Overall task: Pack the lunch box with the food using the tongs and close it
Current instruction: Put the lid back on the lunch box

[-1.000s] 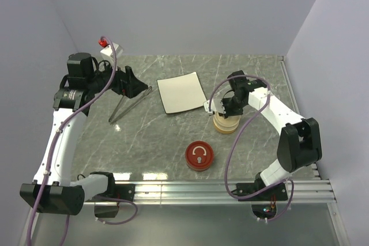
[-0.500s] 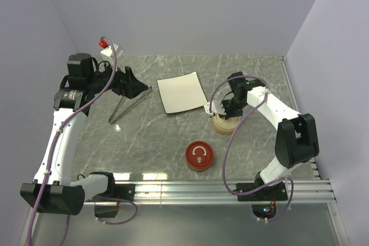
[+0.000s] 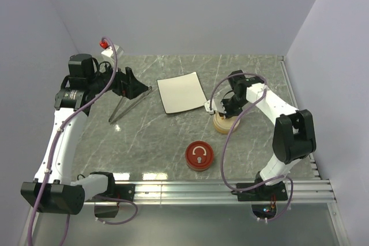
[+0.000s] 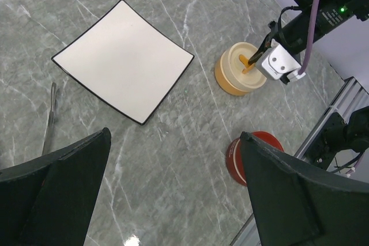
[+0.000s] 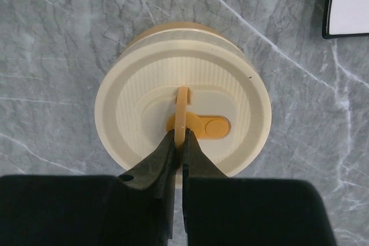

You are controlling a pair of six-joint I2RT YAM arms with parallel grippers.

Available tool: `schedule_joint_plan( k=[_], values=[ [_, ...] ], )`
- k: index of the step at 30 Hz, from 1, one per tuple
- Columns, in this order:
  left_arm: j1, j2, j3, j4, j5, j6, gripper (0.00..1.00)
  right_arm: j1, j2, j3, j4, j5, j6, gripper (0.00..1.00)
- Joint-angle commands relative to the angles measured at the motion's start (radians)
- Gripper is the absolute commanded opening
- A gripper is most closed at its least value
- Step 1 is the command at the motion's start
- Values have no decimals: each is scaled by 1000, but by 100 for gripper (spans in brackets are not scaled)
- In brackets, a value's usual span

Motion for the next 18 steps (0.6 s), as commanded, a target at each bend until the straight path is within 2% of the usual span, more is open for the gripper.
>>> schedule_joint_plan(
  k=[1,13,18],
  values=[
    [6,1,4,26,26,4,99,-7,41,58,-68,-51,12,0],
    [7,6,3,23,32,10,99,-8,119,104,-145,-100,101,0],
    [7,2,-1,18,32,18,99,-8,95,138,-168,-100,110,0]
  ],
)
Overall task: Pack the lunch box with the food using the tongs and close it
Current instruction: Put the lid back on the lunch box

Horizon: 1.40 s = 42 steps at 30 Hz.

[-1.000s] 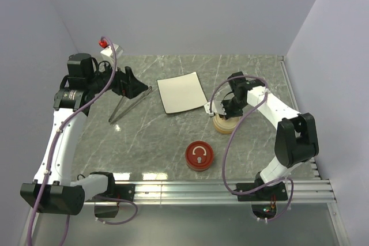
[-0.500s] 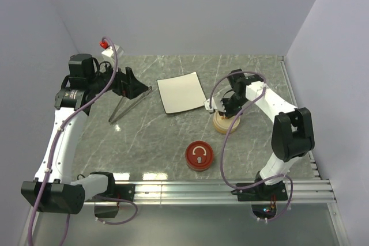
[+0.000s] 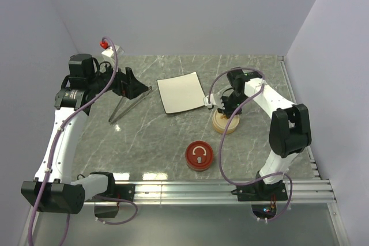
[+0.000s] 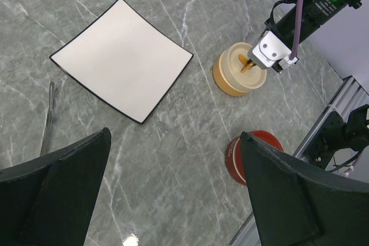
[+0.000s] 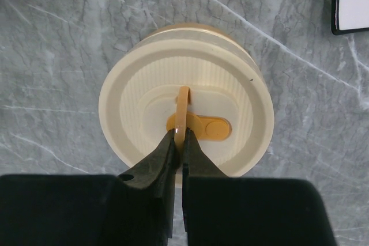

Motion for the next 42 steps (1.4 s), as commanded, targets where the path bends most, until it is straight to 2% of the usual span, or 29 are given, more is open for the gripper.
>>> schedule_joint_plan(
  k=[1,11,25,42],
  values=[
    [5,-5,0,21,25,16,99,4,1,40,-77,-56,22,0],
    [5,0,2,24,39,13,99,7,-64,91,-129,-45,-18,0],
    [5,-9,-10,24,40,13,100,4,-6,81,-106,-27,-49,0],
    [5,-5,-24,30,56,13,99,1,100,155,-176,-37,-49,0]
  ],
)
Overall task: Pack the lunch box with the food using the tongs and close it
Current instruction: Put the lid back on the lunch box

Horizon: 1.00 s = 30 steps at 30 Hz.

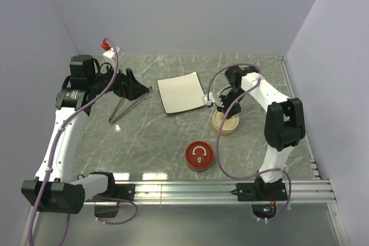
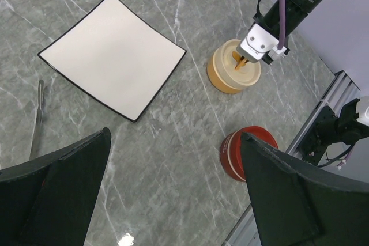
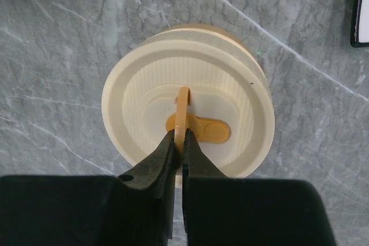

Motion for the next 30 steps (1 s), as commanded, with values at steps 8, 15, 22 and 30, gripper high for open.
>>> schedule_joint_plan(
  k=[8,15,22,30],
  values=[
    [4,4,-10,35,30,10,99,2,47,74,-79,-40,11,0],
    [4,4,-13,34,27,11,99,13,70,33,-23,29,108,0],
    [4,10,-16,45,37,1,100,17,133,70,-94,-9,267,0],
    [4,-14,-25,49,-4,-12,99,13,128,22,37,-112,613,0]
  ],
)
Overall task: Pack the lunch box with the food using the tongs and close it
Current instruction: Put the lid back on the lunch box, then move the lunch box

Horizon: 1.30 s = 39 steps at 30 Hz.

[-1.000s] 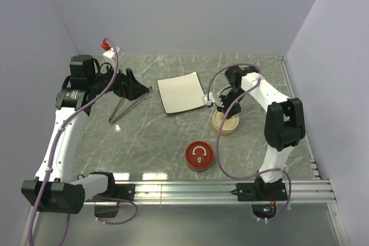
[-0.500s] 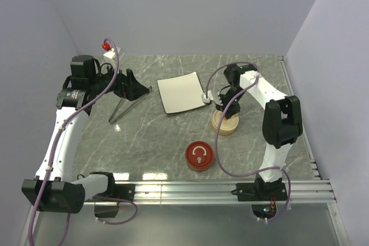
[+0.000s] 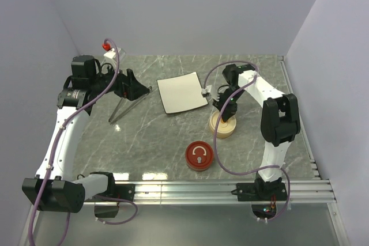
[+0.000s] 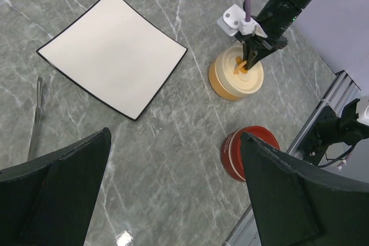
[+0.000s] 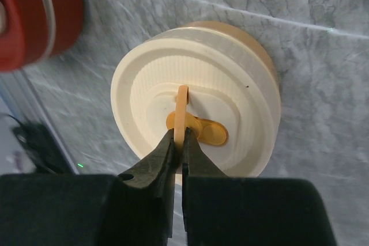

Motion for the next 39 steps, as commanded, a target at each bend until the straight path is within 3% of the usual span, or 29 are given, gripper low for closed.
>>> schedule_joint_plan(
  k=[1,6,12,21,25,34,39],
  values=[
    [3,-27,-11,42,-9,-11,99,5,31,-72,104,-86,228,0],
    [3,-42,-17,52,-14,-11,99,-4,17,-136,179,-200,378,0],
    [3,-48,-10,41,-30,0,99,-6,25,-222,333,-229,611,0],
    [3,-56,-17,50,-38,-3,99,-4,26,-195,512,-298,921,0],
    [3,-53,-11,33,-29,11,99,-1,37,-219,551,-367,932,0],
    [3,-64,-34,61,-14,8,99,4,-115,-342,698,-490,912,0],
    [3,-52,-23,45,-11,9,99,24,-108,-210,548,-474,813,0]
  ],
)
